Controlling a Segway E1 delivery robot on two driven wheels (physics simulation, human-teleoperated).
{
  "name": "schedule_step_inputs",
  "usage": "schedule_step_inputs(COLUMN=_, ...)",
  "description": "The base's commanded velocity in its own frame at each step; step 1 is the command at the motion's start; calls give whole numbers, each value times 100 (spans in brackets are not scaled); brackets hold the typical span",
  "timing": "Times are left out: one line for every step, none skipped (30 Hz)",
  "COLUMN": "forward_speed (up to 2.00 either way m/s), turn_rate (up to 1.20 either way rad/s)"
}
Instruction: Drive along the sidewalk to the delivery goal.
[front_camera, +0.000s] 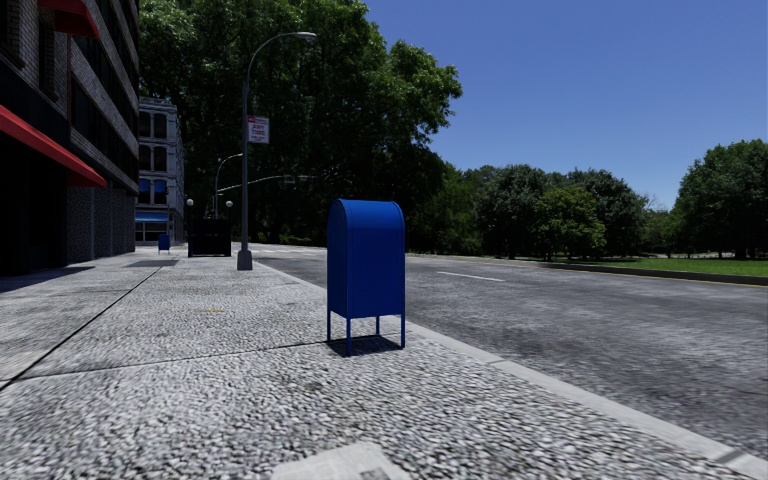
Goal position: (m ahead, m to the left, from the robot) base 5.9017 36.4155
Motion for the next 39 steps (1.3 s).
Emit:
schedule_step_inputs(forward_speed=0, turn_rate=0)
schedule_step_inputs(forward_speed=0, turn_rate=0)
schedule_step_inputs(forward_speed=0, turn_rate=0)
schedule_step_inputs(forward_speed=0, turn_rate=0)
schedule_step_inputs(forward_speed=0, turn_rate=0)
schedule_step_inputs(forward_speed=0, turn_rate=0)
schedule_step_inputs(forward_speed=0, turn_rate=0)
schedule_step_inputs(forward_speed=0, turn_rate=0)
schedule_step_inputs(forward_speed=0, turn_rate=0)
schedule_step_inputs(forward_speed=0, turn_rate=0)
schedule_step_inputs(forward_speed=0, turn_rate=0)
schedule_step_inputs(forward_speed=0, turn_rate=0)
schedule_step_inputs(forward_speed=0, turn_rate=0)
schedule_step_inputs(forward_speed=0, turn_rate=0)
schedule_step_inputs(forward_speed=0, turn_rate=0)
schedule_step_inputs(forward_speed=0, turn_rate=0)
schedule_step_inputs(forward_speed=0, turn_rate=0)
schedule_step_inputs(forward_speed=0, turn_rate=0)
schedule_step_inputs(forward_speed=0, turn_rate=0)
schedule_step_inputs(forward_speed=0, turn_rate=0)
schedule_step_inputs(forward_speed=0, turn_rate=0)
schedule_step_inputs(forward_speed=0, turn_rate=0)
schedule_step_inputs(forward_speed=0, turn_rate=0)
schedule_step_inputs(forward_speed=0, turn_rate=0)
schedule_step_inputs(forward_speed=0, turn_rate=0)
schedule_step_inputs(forward_speed=0, turn_rate=0)
schedule_step_inputs(forward_speed=0, turn_rate=0)
schedule_step_inputs(forward_speed=0, turn_rate=0)
schedule_step_inputs(forward_speed=0, turn_rate=0)
schedule_step_inputs(forward_speed=0, turn_rate=0)
schedule_step_inputs(forward_speed=0, turn_rate=15)
schedule_step_inputs(forward_speed=0, turn_rate=15)
schedule_step_inputs(forward_speed=0, turn_rate=33)
schedule_step_inputs(forward_speed=0, turn_rate=54)
schedule_step_inputs(forward_speed=0, turn_rate=66)
schedule_step_inputs(forward_speed=0, turn_rate=73)
schedule_step_inputs(forward_speed=0, turn_rate=78)
schedule_step_inputs(forward_speed=0, turn_rate=80)
schedule_step_inputs(forward_speed=0, turn_rate=80)
